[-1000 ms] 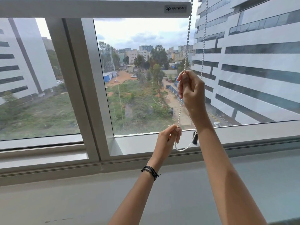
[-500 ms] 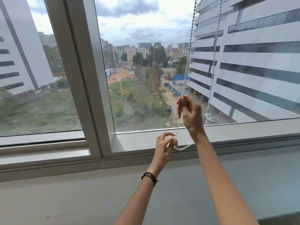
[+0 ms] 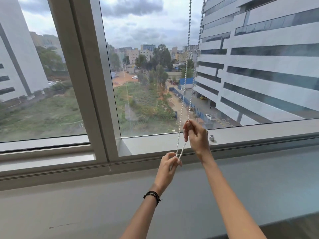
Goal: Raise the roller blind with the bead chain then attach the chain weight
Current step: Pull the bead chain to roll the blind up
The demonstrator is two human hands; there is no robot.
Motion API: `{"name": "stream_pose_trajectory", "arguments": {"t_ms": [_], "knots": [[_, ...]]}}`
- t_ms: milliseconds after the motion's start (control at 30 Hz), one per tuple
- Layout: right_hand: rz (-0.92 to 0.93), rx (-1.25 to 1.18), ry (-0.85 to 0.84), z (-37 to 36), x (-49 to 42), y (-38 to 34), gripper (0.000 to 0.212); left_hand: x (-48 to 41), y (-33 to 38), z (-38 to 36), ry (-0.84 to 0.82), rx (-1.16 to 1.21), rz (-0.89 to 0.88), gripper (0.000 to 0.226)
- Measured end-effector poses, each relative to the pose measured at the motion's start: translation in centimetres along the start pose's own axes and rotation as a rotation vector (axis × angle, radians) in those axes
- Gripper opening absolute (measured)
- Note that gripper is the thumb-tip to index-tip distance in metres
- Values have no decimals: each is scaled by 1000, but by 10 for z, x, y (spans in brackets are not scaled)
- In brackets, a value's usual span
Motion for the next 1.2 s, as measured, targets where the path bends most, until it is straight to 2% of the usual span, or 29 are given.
{"name": "stream_pose_trajectory", "arguments": {"t_ms": [133,233,467,533,733,867,1000,1200], "knots": [[19,0,13,-1,2,-7,24,4,6,10,-58,153,44,17],[-14,-6,-6,-1,2,-10,24,5,5,14,-127,170,69,30],[-328,-217,-158,-4,-26,-27,23,-31,28,63,49,224,74,40],[-347,-228,-187,-3,-39,-36,22,-51,43,81,104,232,57,36],[-218,-273,-175,1,-74,-71,22,-100,110,133,177,355,-102,20],[-96,-338,-99,4,-90,-91,19,-126,165,163,118,538,-160,26],[85,-317,-93,10,-103,-107,22,-145,217,189,74,574,-219,33],[154,-219,-143,12,-106,-113,37,-172,280,215,219,558,-317,33]]}}
Point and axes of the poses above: each hand's wrist, its own x-axis away from the middle knuckle, its own z-axis out of the back of the hand, y = z × x, the point moved 1 cm from there along -x, towards the middle knuckle, and after that the axes turned 13 degrees about -x, right-handed, at the moved point
